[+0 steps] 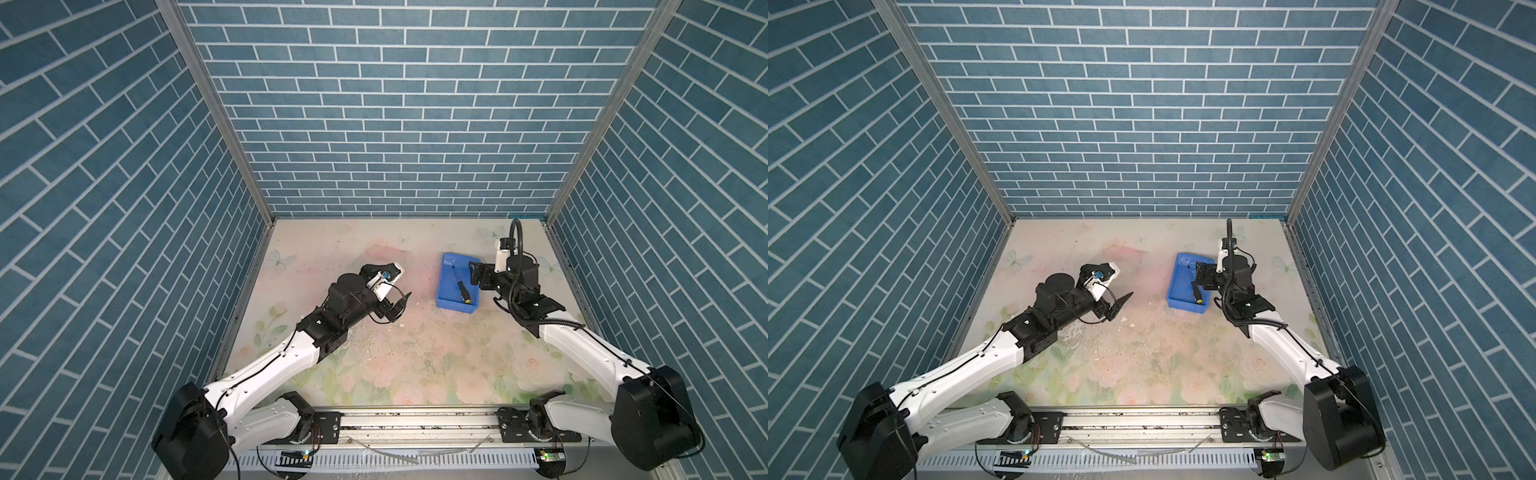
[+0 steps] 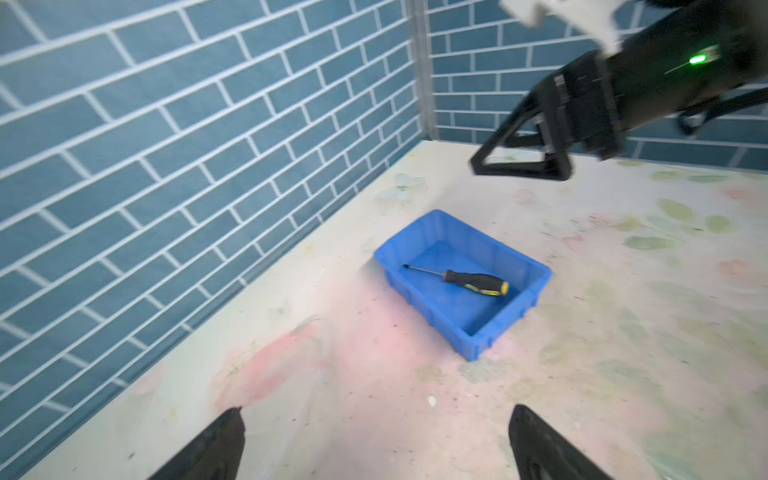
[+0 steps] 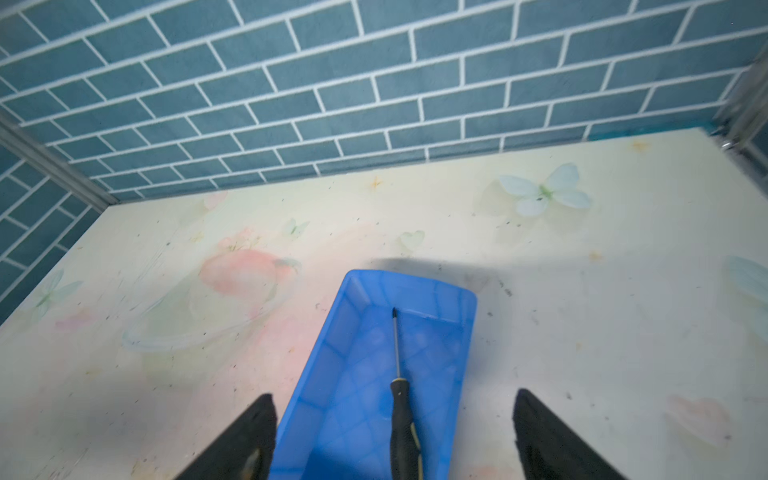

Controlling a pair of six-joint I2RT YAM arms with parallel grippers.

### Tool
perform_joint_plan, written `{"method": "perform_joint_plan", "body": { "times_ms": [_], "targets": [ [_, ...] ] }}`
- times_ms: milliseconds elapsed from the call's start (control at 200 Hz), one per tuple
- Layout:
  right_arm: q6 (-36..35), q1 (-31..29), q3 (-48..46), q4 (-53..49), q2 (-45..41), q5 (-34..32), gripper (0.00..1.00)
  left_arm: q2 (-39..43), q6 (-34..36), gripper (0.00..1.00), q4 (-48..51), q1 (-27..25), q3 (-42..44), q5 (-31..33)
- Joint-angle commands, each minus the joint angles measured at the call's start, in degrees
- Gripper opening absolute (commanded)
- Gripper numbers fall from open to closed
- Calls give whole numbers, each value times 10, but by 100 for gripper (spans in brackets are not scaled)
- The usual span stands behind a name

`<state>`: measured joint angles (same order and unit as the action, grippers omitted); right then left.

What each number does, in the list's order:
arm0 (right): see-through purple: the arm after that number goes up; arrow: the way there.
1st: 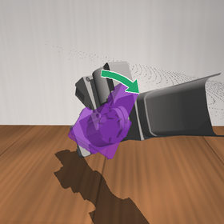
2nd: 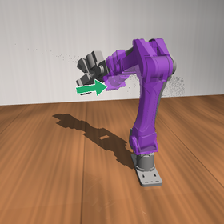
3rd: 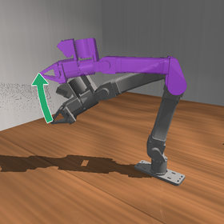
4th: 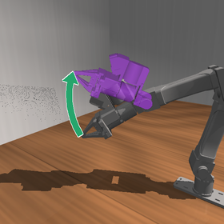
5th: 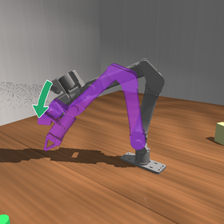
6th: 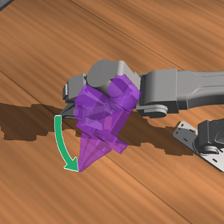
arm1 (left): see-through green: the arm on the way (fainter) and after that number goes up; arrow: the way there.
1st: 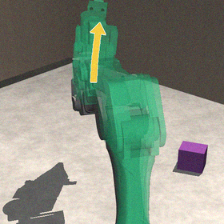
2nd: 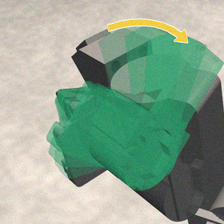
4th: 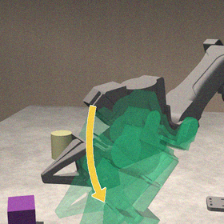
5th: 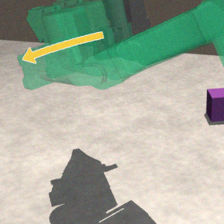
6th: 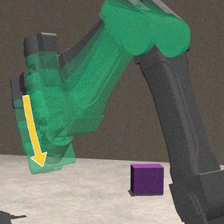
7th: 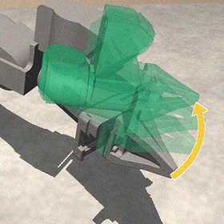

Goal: Put the screwdriver in the bin

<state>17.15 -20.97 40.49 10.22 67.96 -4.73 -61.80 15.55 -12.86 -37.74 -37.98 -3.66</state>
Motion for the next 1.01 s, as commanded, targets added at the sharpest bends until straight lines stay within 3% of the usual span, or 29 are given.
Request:
{"method": "perform_joint_plan", "body": {
  "times_ms": [0, 75, 285, 540, 760, 840, 900, 945, 1001],
  "targets": [
    [-76, 29, -38, 45, -33, -48, 93, 20, -6, 100, -55, 27, 39, 105],
    [-113, 53, -60, 63, -49, -63, 95, 21, -14, 100, -65, 60, 57, 121],
    [-209, 109, -118, 116, -35, -133, 96, -43, -75, 100, -137, 156, 100, 241],
    [-185, 170, -193, 267, 56, -112, 96, -103, -108, 100, -172, 242, 143, 356],
    [-144, 212, -186, 323, 112, -50, 97, -145, -103, 100, -246, 281, 161, 344],
    [-119, 234, -197, 391, 159, -21, 96, -163, -104, 100, -279, 299, 158, 333],
    [-108, 246, -211, 463, 204, -9, 96, -167, -122, 100, -240, 313, 140, 313],
    [-101, 252, -206, 419, 187, -6, 96, -173, -122, 100, -231, 321, 132, 295],
    [-105, 253, -210, 452, 200, 10, 96, -177, -117, 100, -226, 324, 126, 275]
  ]
}}
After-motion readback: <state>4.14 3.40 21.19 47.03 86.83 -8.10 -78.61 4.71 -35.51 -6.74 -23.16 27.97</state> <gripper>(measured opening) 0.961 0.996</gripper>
